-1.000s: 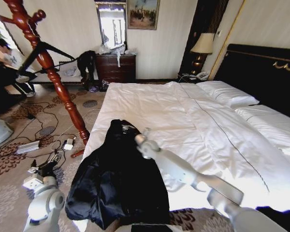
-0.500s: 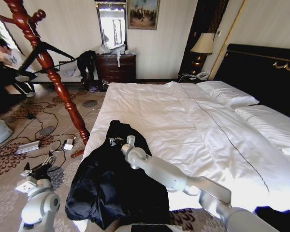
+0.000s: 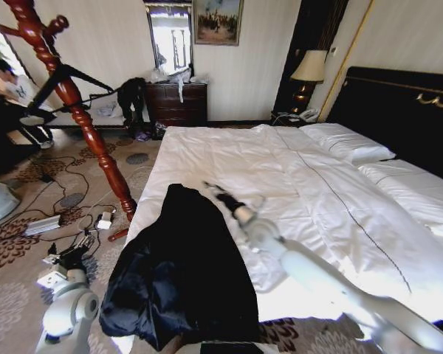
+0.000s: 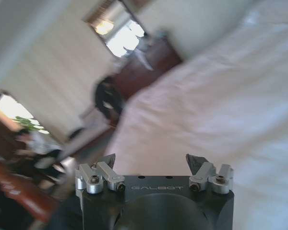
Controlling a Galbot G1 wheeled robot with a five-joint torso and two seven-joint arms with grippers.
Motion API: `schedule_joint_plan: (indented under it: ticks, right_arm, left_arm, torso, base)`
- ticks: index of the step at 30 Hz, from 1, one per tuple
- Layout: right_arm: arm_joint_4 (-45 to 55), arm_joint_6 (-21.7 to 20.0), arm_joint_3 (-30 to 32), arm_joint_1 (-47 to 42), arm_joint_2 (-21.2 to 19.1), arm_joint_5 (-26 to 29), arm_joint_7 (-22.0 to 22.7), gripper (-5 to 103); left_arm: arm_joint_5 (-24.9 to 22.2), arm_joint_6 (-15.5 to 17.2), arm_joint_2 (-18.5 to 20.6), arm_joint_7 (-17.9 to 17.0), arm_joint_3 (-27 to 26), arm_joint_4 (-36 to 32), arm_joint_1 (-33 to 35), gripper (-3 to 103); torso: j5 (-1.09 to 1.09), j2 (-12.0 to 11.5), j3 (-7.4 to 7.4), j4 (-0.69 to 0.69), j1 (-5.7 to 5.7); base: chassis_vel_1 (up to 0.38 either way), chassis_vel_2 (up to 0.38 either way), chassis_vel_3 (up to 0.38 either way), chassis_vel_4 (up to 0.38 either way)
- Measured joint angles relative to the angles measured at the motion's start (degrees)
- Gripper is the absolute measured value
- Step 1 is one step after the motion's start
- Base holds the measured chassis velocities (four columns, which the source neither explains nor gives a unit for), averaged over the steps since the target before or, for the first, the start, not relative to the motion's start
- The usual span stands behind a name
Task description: Pick up the clothes from the bed and hang them on the clothes hanger.
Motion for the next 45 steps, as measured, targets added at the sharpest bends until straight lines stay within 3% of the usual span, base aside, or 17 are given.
schedule_joint_plan:
  ticks: [1, 4, 6, 7, 10, 11, 17, 22, 24, 31, 35, 39, 45]
  right_arm:
    - [1.69, -1.12, 3.43, -6.22, -0.05, -0.25, 0.94, 93]
    - [3.57, -1.95, 6.03, -11.95, 1.54, -1.47, 1.42, 97]
    - [3.27, -2.19, 6.58, -16.05, 5.0, -4.73, 0.93, 100]
    - [3.27, -2.19, 6.58, -16.05, 5.0, -4.73, 0.93, 100]
    - [0.58, -2.42, 5.87, -17.39, 10.47, -7.82, -0.42, 100]
    - [0.58, -2.42, 5.87, -17.39, 10.47, -7.82, -0.42, 100]
    - [0.6, -3.25, 3.21, -18.65, 19.54, -8.83, -1.42, 100]
    - [0.2, -3.27, 1.4, -19.99, 22.62, -10.74, -3.24, 100]
    - [-1.32, -3.32, -0.08, -20.32, 25.26, -12.3, -6.28, 100]
    - [-4.1, -3.91, -1.53, -17.95, 27.9, -12.67, -6.49, 100]
    - [-7.08, -8.25, -3.11, -15.72, 28.74, -8.87, 0.16, 100]
    - [-7.1, -8.86, -3.39, -14.59, 29.55, -7.63, 3.73, 100]
    - [-0.58, -8.07, -0.28, -13.19, 28.24, -7.53, 5.43, 100]
  left_arm:
    - [0.39, 0.0, 0.03, -0.01, 0.45, -0.04, 0.1, 100]
    - [1.02, 0.0, -0.14, -0.02, 1.16, -0.04, 0.17, 100]
    - [1.71, 0.01, -0.59, -0.07, 1.83, -0.05, 0.2, 100]
    - [1.71, 0.01, -0.59, -0.07, 1.83, -0.05, 0.2, 100]
    - [2.38, 0.01, -1.02, -0.16, 2.24, -0.49, 0.62, 100]
    - [2.38, 0.01, -1.02, -0.16, 2.24, -0.49, 0.62, 100]
    - [2.48, -0.01, -1.08, -0.23, 1.21, -1.25, 1.61, 100]
    - [2.46, -0.13, -1.25, -0.23, 0.67, -1.22, 1.9, 100]
    - [2.56, -0.14, -1.58, -0.27, 0.76, -0.81, 1.68, 100]
    - [2.92, -0.03, -1.99, -0.39, 1.47, 0.36, 0.74, 100]
    - [2.9, 0.26, -2.04, -0.62, 1.69, 1.74, -0.41, 100]
    - [2.74, 0.32, -1.95, -0.67, 1.67, 2.48, -0.88, 100]
    - [2.44, 0.35, -1.72, -0.77, 1.45, 3.23, -1.37, 100]
  torso:
    - [0.02, 0.0, 0.0, -0.02, 0.0]
    - [-0.04, 0.01, -0.01, 0.02, 0.0]
    - [-0.03, 0.01, -0.01, 0.03, -0.01]
    - [-0.03, 0.01, -0.01, 0.03, -0.01]
    - [-0.02, 0.0, 0.0, 0.03, 0.0]
    - [-0.02, 0.0, 0.0, 0.03, 0.0]
    - [-0.04, 0.0, 0.0, 0.04, 0.0]
    - [-0.05, 0.0, 0.0, 0.03, 0.0]
    - [-0.04, 0.0, 0.0, 0.03, 0.0]
    - [-0.04, 0.0, 0.0, 0.03, 0.0]
    - [-0.03, 0.0, 0.01, 0.02, 0.01]
    - [-0.03, 0.0, 0.01, 0.03, 0.01]
    - [-0.03, 0.0, 0.01, 0.04, 0.01]
  base:
    - [0.0, 0.0, 0.0, 0.0]
    - [0.0, 0.0, 0.0, 0.0]
    - [0.0, 0.0, 0.0, 0.0]
    - [0.0, 0.0, 0.0, 0.0]
    - [0.0, 0.0, 0.0, 0.0]
    - [0.0, 0.0, 0.0, 0.0]
    - [0.0, 0.0, 0.0, 0.0]
    - [0.0, 0.0, 0.0, 0.0]
    - [0.0, 0.0, 0.0, 0.0]
    - [0.0, 0.0, 0.0, 0.0]
    - [0.0, 0.0, 0.0, 0.0]
    - [0.0, 0.0, 0.0, 0.0]
    - [0.0, 0.0, 0.0, 0.0]
